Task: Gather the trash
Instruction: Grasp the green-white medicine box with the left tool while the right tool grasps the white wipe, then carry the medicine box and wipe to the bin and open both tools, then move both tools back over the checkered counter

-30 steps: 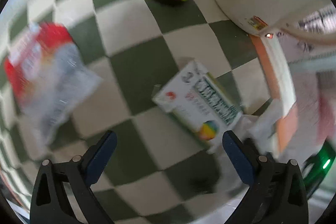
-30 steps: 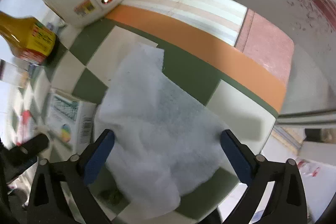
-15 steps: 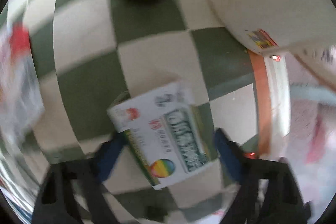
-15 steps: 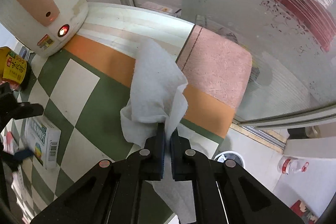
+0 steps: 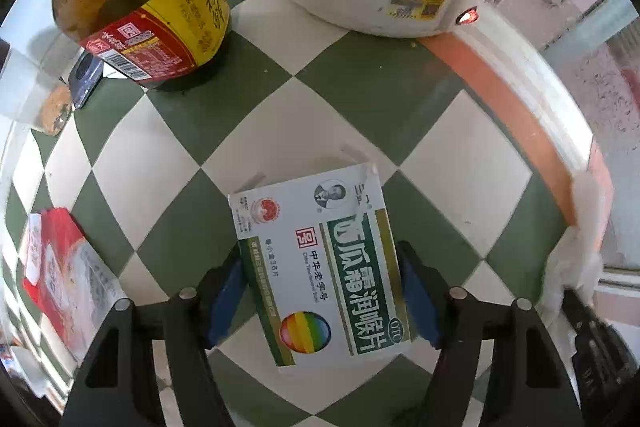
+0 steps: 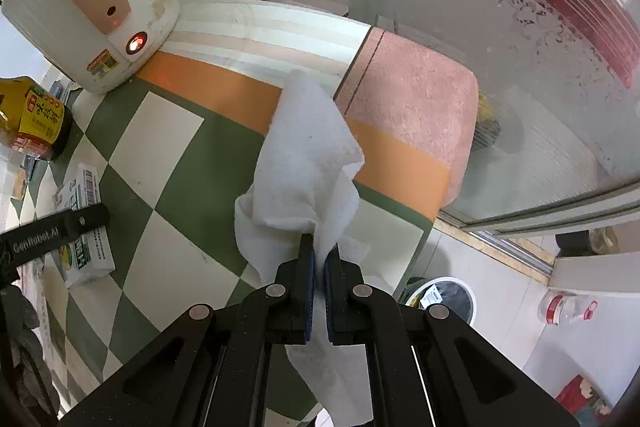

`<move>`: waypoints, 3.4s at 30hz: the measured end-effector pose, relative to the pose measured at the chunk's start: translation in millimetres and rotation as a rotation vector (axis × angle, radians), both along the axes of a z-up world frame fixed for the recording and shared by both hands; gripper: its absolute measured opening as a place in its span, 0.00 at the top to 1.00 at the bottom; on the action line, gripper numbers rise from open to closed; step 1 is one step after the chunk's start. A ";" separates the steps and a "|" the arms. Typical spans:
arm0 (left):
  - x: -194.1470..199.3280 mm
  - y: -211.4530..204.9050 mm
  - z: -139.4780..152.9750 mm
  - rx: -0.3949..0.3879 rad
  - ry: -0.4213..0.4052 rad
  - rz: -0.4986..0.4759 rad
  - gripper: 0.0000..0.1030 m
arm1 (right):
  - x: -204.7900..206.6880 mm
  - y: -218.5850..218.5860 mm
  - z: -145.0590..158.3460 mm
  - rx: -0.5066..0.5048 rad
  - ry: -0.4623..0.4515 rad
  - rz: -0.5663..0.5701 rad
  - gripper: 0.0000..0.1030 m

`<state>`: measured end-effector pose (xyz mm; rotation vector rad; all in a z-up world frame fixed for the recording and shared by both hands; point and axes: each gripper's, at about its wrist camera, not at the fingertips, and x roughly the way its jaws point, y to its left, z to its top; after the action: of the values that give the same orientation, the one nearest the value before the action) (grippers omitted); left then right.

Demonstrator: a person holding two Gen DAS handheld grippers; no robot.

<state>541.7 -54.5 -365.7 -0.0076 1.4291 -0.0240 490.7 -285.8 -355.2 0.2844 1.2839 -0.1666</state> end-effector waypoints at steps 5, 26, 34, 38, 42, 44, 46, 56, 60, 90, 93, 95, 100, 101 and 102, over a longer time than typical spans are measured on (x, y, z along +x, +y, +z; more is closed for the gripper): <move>-23.1 -3.3 25.6 0.055 -0.100 -0.077 0.34 | -18.9 -9.3 11.6 0.014 -0.041 -0.032 0.96; -195.8 -306.0 54.7 -0.026 -0.180 -0.607 0.34 | -270.1 -240.7 -7.4 0.158 -0.122 -0.431 0.96; -273.3 -417.2 -63.5 -0.030 -0.011 -0.763 0.34 | -380.2 -330.3 -125.5 0.234 0.012 -0.608 0.96; -294.0 -448.4 -162.6 -0.015 0.118 -0.785 0.34 | -416.2 -347.3 -222.4 0.341 0.073 -0.667 0.96; -304.0 -468.5 -268.1 0.030 0.228 -0.811 0.34 | -426.1 -346.2 -330.1 0.477 0.113 -0.707 0.96; -305.3 -473.0 -316.4 0.050 0.271 -0.817 0.34 | -425.2 -342.8 -379.2 0.538 0.126 -0.706 0.96; -306.9 -478.0 -348.6 0.060 0.298 -0.819 0.34 | -421.8 -336.2 -425.5 0.558 0.148 -0.698 0.96; -289.3 -469.4 -461.2 0.103 0.362 -0.806 0.13 | -389.1 -311.7 -544.0 0.582 0.205 -0.639 0.96; -283.5 -458.8 -463.2 0.124 0.353 -0.799 0.03 | -376.9 -306.0 -557.2 0.571 0.246 -0.610 0.90; -349.1 -403.7 -51.7 0.088 -0.015 -0.762 0.03 | -460.9 -316.6 -117.6 0.140 0.096 -0.626 0.00; -359.1 -395.6 -8.6 0.055 -0.037 -0.753 0.03 | -473.4 -312.9 -58.1 0.103 0.056 -0.600 0.00; -363.0 -389.8 12.2 0.033 -0.044 -0.746 0.03 | -480.2 -308.5 -28.6 0.094 0.035 -0.583 0.00; -369.8 -371.7 52.4 -0.032 -0.054 -0.725 0.03 | -489.0 -295.4 24.6 0.081 0.000 -0.566 0.00; -368.7 -366.6 59.1 -0.044 -0.055 -0.723 0.03 | -488.3 -291.5 33.3 0.083 -0.005 -0.566 0.00; -367.4 -362.9 64.1 -0.049 -0.057 -0.722 0.03 | -487.0 -287.6 41.6 0.091 -0.011 -0.568 0.00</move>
<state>174.3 -417.4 -301.6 0.4649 1.3092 -0.6465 3.7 -573.5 -313.7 0.7249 1.1743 -0.5888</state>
